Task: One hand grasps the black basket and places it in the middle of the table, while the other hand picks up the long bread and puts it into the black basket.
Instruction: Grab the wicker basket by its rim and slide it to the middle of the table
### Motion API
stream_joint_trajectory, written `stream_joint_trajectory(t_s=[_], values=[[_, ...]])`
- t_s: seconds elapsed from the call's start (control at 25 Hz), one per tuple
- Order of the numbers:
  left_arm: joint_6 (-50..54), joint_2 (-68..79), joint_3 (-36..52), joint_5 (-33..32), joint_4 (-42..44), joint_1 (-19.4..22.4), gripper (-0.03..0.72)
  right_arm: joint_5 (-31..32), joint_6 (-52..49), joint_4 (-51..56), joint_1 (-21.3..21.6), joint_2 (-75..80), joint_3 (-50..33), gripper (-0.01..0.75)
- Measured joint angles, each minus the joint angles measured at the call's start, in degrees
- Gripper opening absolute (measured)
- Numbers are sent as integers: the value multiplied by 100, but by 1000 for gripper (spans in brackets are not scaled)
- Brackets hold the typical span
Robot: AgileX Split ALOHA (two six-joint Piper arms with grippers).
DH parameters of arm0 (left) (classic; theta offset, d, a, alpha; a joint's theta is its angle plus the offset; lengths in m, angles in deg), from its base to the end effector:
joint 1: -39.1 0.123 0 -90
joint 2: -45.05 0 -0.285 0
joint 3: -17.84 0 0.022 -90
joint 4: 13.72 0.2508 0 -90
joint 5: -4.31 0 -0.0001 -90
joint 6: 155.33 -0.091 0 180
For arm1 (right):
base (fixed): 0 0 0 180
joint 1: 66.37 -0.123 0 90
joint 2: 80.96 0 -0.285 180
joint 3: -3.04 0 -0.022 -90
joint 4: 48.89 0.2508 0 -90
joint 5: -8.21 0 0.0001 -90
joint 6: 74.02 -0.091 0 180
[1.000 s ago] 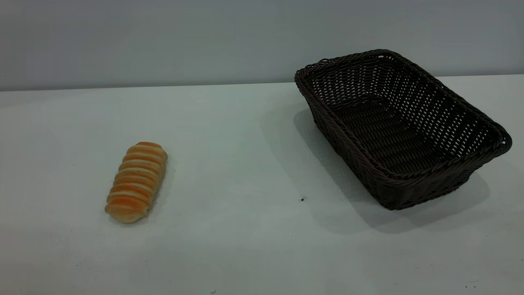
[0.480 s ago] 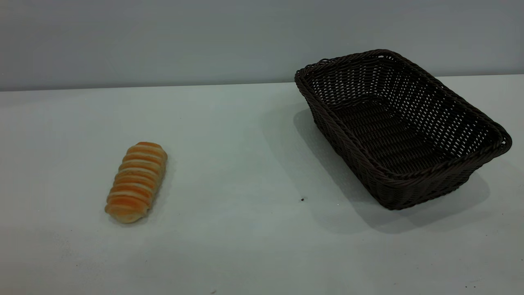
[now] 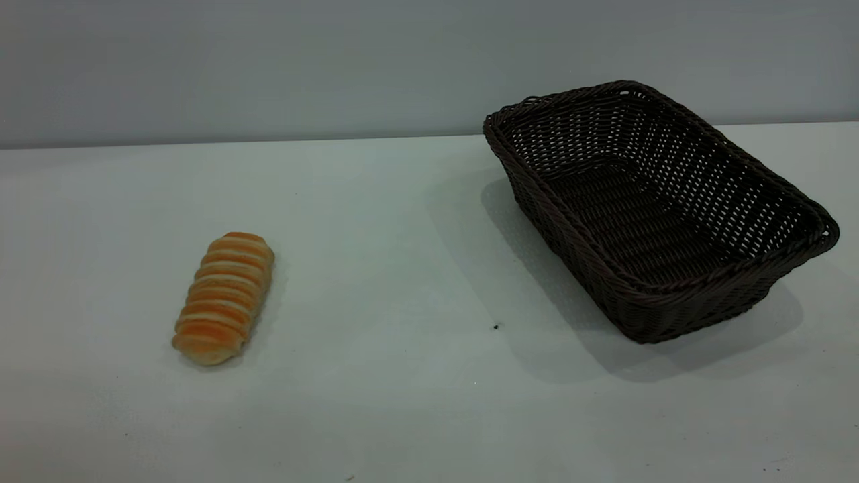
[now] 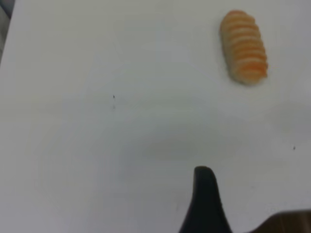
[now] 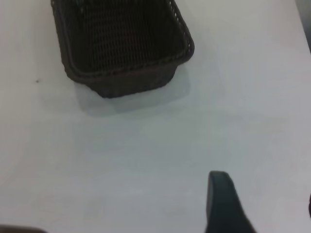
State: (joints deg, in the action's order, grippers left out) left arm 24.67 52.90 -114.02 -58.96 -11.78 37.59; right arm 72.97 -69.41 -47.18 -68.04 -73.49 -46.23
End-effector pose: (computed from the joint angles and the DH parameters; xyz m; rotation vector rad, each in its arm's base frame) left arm -0.0073 0.0029 0.2759 0.0248 2.0809 0.0247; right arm -0.0075 0.0022 0.2684 -0.1187 2.1169 0.0057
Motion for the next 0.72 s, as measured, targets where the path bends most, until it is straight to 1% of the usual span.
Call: stream_joint_trajectory(t_s=[0.12, 0.16, 0.28, 0.36, 0.44, 0.52, 0.72], values=[[295, 633, -255, 420, 26, 0, 591, -224, 0, 26, 0, 635, 216, 466], [355, 963, -338, 702, 1, 0, 591, -350, 6, 27, 0, 973, 298, 485], [283, 2076, -654, 1426, -107, 0, 591, -896, 5, 27, 0, 2078, 524, 557], [113, 2834, -982, 1822, -125, 0, 591, -1144, 5, 73, 0, 2902, 703, 596], [-76, 3622, -1330, 2090, -125, 0, 591, -1406, 5, 218, 0, 3630, 869, 609], [-221, 4279, -1678, 2217, -125, 0, 591, -1804, 62, 436, 0, 4319, 939, 609], [-469, 5502, -2246, 2396, -125, 0, 591, -2548, 309, 1542, 0, 6161, 956, 608]])
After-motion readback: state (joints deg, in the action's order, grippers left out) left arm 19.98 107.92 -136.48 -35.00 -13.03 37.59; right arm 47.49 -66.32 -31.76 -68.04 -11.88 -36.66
